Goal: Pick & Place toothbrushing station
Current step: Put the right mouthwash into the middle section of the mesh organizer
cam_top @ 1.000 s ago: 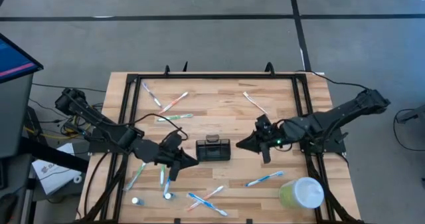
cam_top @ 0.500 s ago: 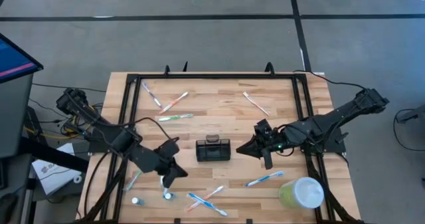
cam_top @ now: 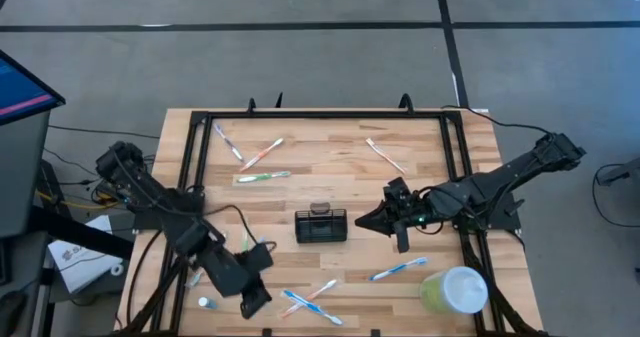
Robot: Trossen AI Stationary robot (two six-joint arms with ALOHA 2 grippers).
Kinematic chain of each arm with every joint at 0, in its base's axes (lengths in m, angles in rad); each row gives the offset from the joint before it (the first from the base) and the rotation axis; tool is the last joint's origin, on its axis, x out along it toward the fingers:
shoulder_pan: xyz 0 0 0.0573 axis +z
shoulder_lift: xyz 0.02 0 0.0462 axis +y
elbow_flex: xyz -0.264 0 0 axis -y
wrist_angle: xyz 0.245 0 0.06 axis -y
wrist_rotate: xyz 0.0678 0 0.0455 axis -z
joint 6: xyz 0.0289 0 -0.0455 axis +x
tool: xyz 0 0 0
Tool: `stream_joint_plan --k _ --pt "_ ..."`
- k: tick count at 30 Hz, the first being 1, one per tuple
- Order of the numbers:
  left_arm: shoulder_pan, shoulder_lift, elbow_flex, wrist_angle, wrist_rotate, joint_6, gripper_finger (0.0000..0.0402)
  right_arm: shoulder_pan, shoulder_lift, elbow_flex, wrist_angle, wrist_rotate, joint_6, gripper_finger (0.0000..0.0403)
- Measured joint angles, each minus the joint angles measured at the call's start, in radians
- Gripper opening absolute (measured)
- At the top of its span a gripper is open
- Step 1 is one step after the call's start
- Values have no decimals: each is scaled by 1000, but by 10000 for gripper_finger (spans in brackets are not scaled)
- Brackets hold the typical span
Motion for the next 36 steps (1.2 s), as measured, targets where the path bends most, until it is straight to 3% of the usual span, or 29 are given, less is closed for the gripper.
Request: stream_joint_plan --k 17,23,36 --pt "-151 277 444 -649 -94 130 1 6 0 0 -2 63 8 0" --pt "-155 328 449 -675 15 193 1 6 0 0 -2 82 8 0" --pt "-176 318 448 -674 -45 86 3 6 0 0 -2 82 3 0"
